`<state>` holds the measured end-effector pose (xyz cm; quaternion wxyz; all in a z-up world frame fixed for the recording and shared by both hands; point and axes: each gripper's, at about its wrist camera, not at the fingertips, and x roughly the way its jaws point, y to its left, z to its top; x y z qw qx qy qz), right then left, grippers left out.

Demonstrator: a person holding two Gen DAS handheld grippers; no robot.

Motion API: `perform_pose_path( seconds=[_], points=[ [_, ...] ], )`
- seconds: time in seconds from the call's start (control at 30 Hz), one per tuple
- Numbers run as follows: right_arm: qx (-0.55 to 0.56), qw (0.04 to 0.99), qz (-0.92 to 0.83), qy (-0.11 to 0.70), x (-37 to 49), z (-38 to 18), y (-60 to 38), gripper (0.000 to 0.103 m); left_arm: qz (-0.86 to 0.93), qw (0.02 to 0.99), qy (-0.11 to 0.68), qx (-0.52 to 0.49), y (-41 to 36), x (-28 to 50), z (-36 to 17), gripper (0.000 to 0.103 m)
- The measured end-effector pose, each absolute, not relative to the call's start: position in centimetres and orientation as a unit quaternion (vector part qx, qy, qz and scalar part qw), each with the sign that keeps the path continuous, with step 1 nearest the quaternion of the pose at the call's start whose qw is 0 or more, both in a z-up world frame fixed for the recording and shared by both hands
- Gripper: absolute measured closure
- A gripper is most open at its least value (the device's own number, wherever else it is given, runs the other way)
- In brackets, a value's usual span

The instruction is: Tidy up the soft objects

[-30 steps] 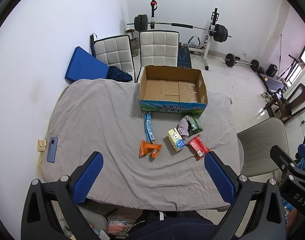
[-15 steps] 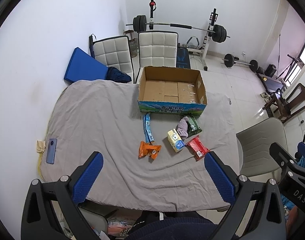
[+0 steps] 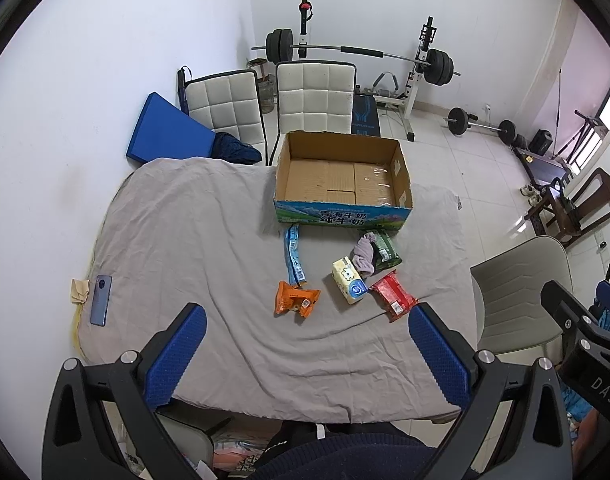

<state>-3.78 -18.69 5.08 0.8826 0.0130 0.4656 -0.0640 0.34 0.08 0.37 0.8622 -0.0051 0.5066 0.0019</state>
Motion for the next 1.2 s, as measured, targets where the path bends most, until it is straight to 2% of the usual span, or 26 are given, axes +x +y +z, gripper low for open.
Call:
perform_pose_path(
  seconds=[0.93, 1.2],
  points=[
    [0.013, 0.886, -0.058, 0.461, -3.0, 6.3, -18.5, 0.000, 0.004, 0.863, 0.505, -0.010, -0.1, 0.6, 0.5, 0.000],
    [0.022, 0.880, -0.056, 0.472, -2.1, 4.8, -19.1, 0.000, 0.008, 0.862, 0.507, -0.014, 0.3, 1.1, -0.4, 0.000]
  ],
)
